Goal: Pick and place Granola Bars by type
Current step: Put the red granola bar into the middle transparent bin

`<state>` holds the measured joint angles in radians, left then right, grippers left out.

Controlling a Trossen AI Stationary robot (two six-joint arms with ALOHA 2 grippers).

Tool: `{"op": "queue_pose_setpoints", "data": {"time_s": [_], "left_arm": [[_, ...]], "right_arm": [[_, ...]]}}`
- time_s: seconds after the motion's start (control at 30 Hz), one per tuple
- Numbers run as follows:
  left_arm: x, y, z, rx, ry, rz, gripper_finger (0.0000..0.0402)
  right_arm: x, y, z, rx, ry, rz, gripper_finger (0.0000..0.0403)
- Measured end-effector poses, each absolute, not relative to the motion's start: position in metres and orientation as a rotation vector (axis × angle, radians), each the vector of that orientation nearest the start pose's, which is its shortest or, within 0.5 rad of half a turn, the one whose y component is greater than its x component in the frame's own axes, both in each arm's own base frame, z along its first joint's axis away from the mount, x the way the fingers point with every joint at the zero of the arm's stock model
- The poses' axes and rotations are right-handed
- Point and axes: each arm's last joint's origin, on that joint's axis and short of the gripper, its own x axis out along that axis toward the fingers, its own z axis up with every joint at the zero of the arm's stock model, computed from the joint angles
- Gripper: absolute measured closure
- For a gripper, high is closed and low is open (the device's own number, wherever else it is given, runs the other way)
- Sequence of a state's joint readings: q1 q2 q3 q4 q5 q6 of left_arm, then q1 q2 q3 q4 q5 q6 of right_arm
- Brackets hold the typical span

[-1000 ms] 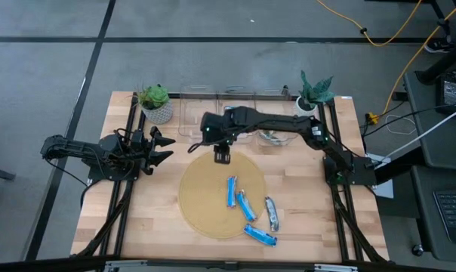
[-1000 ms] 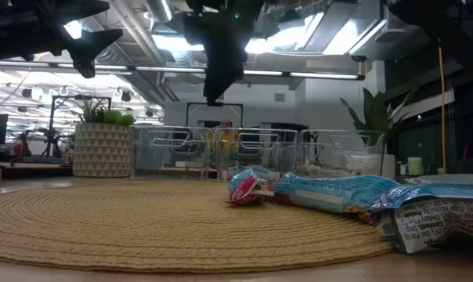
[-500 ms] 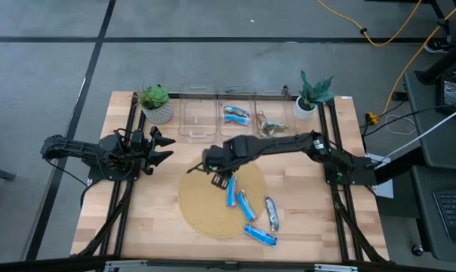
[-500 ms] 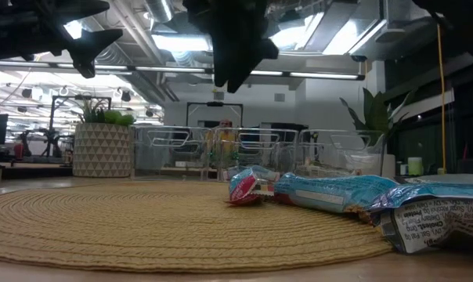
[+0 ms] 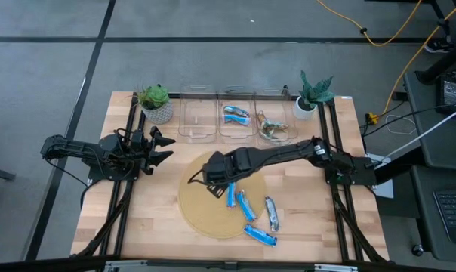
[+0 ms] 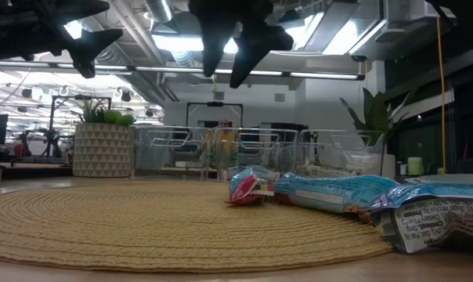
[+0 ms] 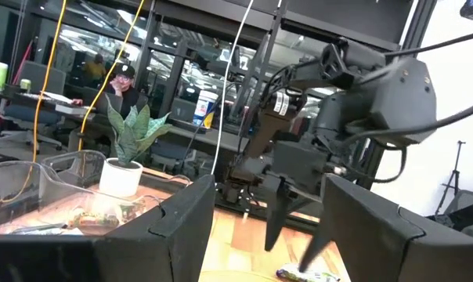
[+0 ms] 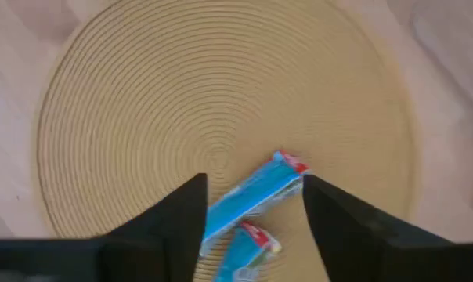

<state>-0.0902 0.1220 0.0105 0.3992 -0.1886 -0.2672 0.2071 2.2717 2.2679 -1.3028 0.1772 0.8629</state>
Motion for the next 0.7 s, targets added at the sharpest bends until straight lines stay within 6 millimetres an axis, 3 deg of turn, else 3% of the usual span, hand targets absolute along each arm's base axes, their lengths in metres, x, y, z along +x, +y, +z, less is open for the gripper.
{"op": "queue_pose_setpoints", "data": {"time_s": [0.3,0.7], "left_arm": [[0.1,-0.004,0.195,-0.305,-0.296,0.059,0.0176],[0.101,-0.004,0.195,-0.304,-0.289,0.06,0.0176]], "right_arm": [[0.462,0.103,0.242,0.539,1.207,-0.571,0.0089],[0.459,0.115,0.202,0.51,1.301,-0.673,0.008]]}}
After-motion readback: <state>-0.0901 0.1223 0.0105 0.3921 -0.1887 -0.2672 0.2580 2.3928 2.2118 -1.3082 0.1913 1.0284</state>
